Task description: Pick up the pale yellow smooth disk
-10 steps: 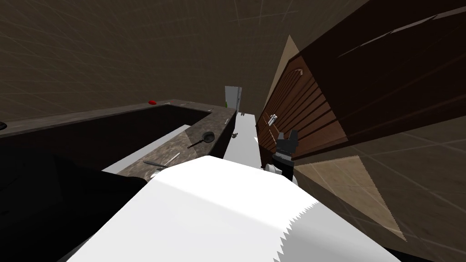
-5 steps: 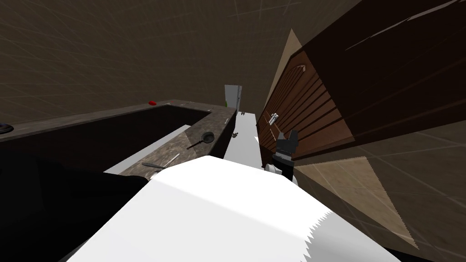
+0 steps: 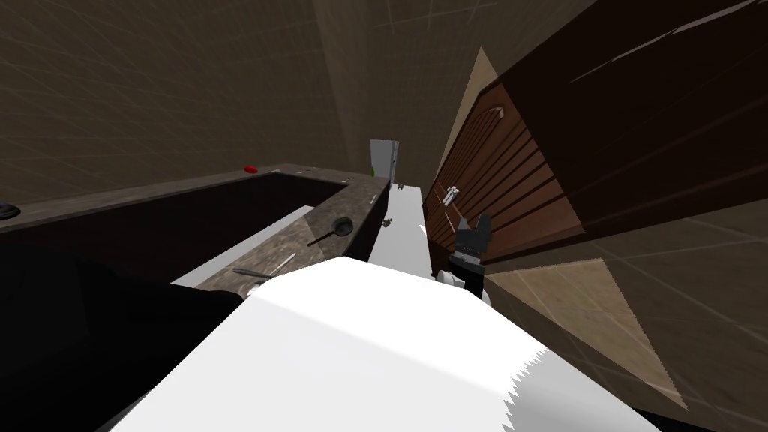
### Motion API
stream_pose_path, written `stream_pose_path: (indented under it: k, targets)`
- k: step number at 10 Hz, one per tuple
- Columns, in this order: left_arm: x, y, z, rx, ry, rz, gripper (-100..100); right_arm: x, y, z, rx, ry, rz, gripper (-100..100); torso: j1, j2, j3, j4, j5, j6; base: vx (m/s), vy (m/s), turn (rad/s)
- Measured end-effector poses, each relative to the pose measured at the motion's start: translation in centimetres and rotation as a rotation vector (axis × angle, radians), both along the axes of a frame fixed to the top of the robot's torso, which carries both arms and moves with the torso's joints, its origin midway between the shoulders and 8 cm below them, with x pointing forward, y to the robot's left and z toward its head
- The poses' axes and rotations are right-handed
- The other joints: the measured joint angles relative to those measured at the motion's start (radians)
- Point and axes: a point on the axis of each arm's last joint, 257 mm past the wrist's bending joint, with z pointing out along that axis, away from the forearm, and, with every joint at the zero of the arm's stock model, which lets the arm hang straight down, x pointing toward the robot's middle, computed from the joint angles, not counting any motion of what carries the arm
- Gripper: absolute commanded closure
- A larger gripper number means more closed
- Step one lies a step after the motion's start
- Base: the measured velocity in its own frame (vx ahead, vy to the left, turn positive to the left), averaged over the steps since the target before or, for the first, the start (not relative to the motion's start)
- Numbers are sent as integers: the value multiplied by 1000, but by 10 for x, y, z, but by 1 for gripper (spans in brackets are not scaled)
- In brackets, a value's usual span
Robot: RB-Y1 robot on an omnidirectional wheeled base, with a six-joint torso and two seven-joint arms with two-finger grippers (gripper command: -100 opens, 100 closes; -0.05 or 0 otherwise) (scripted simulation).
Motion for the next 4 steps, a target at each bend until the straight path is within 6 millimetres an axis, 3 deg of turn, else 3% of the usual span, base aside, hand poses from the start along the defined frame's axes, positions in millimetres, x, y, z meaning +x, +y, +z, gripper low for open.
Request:
stream_pose_path:
  k: [3, 4]
  targets:
    - [9, 2, 14, 1, -3, 1, 100, 0, 0, 0, 0, 0, 0, 0, -1, 0, 0, 0, 0, 0, -12, -13, 1]
    - [9, 2, 15, 1, -3, 2, 0, 0, 0, 0, 0, 0, 0, 0, 0, 0, 0, 0, 0, 0, 0, 0, 0]
